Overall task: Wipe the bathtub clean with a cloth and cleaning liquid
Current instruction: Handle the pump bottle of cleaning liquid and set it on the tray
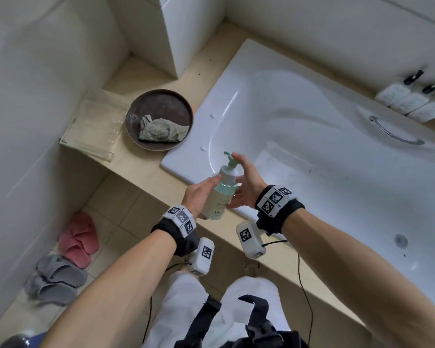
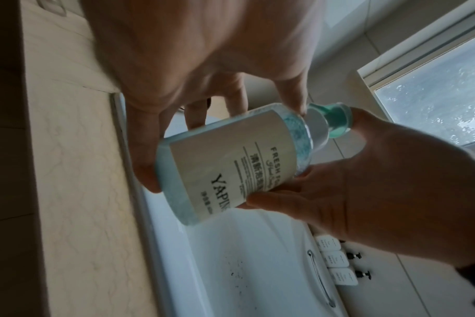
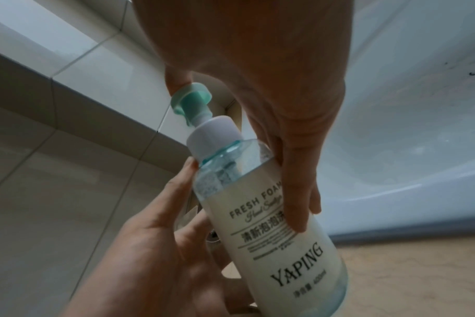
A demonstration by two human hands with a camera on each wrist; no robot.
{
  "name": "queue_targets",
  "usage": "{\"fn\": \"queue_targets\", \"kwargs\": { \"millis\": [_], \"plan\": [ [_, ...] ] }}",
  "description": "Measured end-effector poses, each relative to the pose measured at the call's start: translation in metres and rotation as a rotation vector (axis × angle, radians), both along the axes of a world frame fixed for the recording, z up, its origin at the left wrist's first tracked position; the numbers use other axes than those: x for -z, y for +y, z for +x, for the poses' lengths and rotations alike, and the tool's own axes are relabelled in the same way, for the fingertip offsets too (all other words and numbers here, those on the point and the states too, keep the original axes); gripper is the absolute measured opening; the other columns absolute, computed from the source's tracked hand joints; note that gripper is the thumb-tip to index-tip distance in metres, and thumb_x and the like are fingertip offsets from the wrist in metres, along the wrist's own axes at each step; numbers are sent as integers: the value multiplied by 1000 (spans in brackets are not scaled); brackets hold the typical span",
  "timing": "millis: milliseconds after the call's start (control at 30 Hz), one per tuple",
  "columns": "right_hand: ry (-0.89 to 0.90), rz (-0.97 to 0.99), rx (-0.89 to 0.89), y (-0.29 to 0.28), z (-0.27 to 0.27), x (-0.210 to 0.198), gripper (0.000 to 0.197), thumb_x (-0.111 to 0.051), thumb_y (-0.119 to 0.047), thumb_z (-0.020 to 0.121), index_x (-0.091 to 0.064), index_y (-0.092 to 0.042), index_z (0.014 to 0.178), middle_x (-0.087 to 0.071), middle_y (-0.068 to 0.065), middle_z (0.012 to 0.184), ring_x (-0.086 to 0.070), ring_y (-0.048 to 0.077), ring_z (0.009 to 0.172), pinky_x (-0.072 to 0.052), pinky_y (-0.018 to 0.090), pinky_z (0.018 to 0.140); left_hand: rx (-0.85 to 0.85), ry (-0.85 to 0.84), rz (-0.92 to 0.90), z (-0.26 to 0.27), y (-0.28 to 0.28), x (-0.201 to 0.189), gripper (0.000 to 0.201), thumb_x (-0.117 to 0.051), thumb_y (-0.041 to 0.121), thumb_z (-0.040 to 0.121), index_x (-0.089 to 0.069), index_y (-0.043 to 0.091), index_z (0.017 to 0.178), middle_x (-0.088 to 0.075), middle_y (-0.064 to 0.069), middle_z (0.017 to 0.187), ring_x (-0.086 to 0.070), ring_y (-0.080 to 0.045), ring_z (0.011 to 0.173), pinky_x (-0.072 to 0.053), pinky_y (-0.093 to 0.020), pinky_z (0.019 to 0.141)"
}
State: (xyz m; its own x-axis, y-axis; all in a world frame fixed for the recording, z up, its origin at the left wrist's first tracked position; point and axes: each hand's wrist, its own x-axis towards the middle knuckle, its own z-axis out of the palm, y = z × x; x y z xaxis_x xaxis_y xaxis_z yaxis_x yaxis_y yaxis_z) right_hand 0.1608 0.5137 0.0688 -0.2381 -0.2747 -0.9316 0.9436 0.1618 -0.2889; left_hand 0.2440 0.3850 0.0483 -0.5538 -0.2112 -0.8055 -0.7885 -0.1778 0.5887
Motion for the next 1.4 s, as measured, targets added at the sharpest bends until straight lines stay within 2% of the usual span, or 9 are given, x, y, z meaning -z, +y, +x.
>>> {"fn": "queue_targets", "kwargs": {
  "millis": [200, 367, 467, 600, 733, 900, 1133, 1267, 1400],
  "plan": [
    [28, 95, 4, -65, 2, 9, 83, -52, -70, 79, -43, -3, 128, -50, 25, 129, -53, 44, 113, -47, 54, 90, -7, -25, 53, 2, -59, 14, 57, -64, 62, 79, -62, 32, 127, -55, 1, 113, -51, -27, 100, -47, -31, 61],
    [28, 124, 26, -82, 7, 17, 82, -50, -69, 82, -44, -2, 129, -52, 24, 124, -55, 44, 109, -48, 53, 89, 85, -13, 46, 2, -85, 30, 69, -63, 72, 71, -59, 36, 129, -57, 1, 128, -52, -27, 108, -52, -51, 84],
    [5, 46, 42, -81, 8, 20, 89, -52, -73, 79, -41, -3, 133, -50, 25, 130, -54, 43, 115, -47, 53, 94, 142, 39, 37, 0, -93, 30, 74, -62, 76, 66, -60, 36, 128, -56, 2, 137, -52, -22, 118, -44, -38, 89],
    [14, 31, -27, -76, -1, 19, 102, -50, -82, 71, -40, -2, 135, -50, 26, 132, -52, 42, 121, -44, 50, 102, 174, 38, 13, -12, -98, 26, 69, -62, 74, 68, -62, 36, 126, -57, 4, 134, -52, -23, 118, -47, -39, 87],
    [256, 154, -89, -76, -19, 6, 80, -53, -70, 83, -51, -6, 131, -59, 19, 128, -60, 35, 112, -53, 46, 90, 141, 0, -4, -19, -99, 15, 55, -66, 71, 68, -65, 44, 116, -55, 3, 122, -51, -29, 112, -51, -55, 87],
    [427, 113, -115, -75, -44, -9, 52, -64, -55, 85, -62, -11, 113, -68, 10, 113, -65, 28, 103, -59, 43, 79, 86, 64, -53, -37, -102, -4, 18, -66, 58, 78, -69, 46, 92, -62, 6, 110, -54, -24, 106, -49, -48, 93],
    [572, 32, -126, -90, -76, -36, 44, -64, -45, 90, -56, -8, 112, -69, 11, 109, -67, 26, 99, -58, 38, 73, 81, 157, -165, -71, -113, -19, 80, -63, 80, 61, -57, 36, 128, -57, 3, 132, -52, -22, 120, -41, -45, 102],
    [702, 109, -183, -112, -90, -39, 40, -64, -46, 88, -53, -13, 107, -68, 13, 108, -65, 23, 92, -58, 38, 71, 53, 202, -263, -93, -132, -22, 76, -67, 55, 80, -45, 15, 141, -48, -4, 141, -46, -18, 124, -36, -30, 101],
    [829, 209, -260, -142, -101, -30, 39, -61, -53, 87, -53, -20, 105, -66, 7, 105, -65, 25, 92, -59, 47, 77, 28, 191, -290, -109, -164, -15, 68, -68, 53, 81, -49, 20, 137, -51, 1, 137, -47, -16, 121, -37, -28, 97]
  ]
}}
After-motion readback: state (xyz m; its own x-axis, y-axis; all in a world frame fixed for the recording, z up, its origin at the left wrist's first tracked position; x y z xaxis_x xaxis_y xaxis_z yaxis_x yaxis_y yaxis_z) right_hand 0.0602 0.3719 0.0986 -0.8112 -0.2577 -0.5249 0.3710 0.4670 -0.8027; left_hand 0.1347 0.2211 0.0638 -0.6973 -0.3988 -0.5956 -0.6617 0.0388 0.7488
